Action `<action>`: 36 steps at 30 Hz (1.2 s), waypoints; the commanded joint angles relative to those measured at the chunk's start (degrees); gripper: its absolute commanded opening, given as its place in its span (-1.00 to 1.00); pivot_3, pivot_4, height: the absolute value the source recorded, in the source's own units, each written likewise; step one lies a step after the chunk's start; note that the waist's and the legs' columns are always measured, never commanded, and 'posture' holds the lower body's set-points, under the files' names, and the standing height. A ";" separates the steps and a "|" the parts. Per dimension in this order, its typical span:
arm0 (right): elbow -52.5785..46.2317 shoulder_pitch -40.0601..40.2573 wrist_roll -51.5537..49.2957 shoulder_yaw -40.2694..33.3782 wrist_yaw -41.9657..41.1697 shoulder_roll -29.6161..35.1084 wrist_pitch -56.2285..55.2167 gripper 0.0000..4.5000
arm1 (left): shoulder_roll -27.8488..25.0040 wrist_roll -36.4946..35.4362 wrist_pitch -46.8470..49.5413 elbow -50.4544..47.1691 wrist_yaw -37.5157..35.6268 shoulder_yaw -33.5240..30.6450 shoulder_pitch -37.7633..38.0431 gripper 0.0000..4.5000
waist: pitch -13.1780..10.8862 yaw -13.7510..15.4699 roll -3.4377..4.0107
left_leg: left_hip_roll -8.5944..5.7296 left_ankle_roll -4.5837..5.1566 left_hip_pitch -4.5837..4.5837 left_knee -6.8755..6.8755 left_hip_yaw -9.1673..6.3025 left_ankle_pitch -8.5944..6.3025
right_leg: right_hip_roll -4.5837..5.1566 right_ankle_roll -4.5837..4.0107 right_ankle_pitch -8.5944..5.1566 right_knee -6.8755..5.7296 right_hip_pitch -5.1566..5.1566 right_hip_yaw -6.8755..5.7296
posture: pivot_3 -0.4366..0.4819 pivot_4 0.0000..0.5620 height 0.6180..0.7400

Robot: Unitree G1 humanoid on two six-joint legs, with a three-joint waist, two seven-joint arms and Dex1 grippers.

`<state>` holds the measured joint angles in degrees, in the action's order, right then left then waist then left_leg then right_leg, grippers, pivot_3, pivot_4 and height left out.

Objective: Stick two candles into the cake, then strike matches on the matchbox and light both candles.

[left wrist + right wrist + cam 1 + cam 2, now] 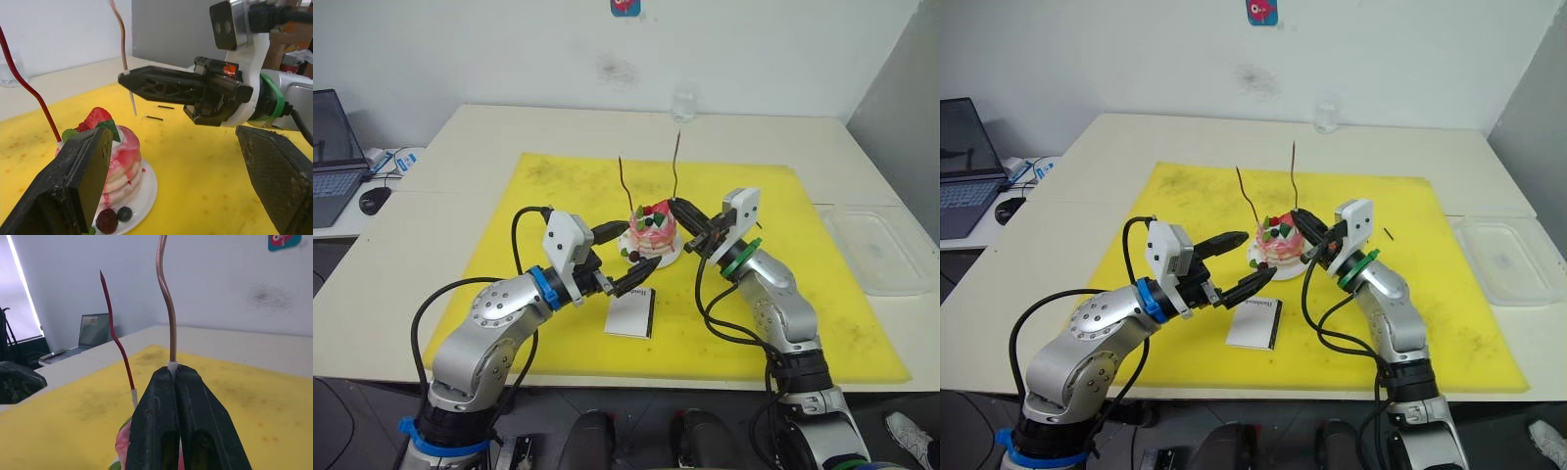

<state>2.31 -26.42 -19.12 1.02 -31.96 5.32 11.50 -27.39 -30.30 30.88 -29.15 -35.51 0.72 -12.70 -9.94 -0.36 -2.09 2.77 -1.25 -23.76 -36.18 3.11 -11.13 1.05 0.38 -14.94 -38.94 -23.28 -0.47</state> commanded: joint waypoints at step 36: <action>6.53 -2.44 1.96 -0.31 1.53 -0.33 -7.10 -0.99 | -3.35 -2.32 0.65 -2.15 -2.38 -1.32 -1.19 1.00 | -0.01 -0.12 0.01 | 0.08 0.00 -0.05 0.08 -0.01 0.00 | 0.06 -0.05 -0.06 0.09 -0.04 0.04 | -0.05 -0.47 1.00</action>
<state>10.29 -28.60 -16.69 1.18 -30.64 5.26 4.99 -30.34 -31.54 31.70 -29.44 -37.84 0.55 -12.99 -9.95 -0.48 -2.08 2.85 -1.25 -23.81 -36.10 3.10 -11.14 1.12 0.33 -15.00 -38.86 -23.31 -0.44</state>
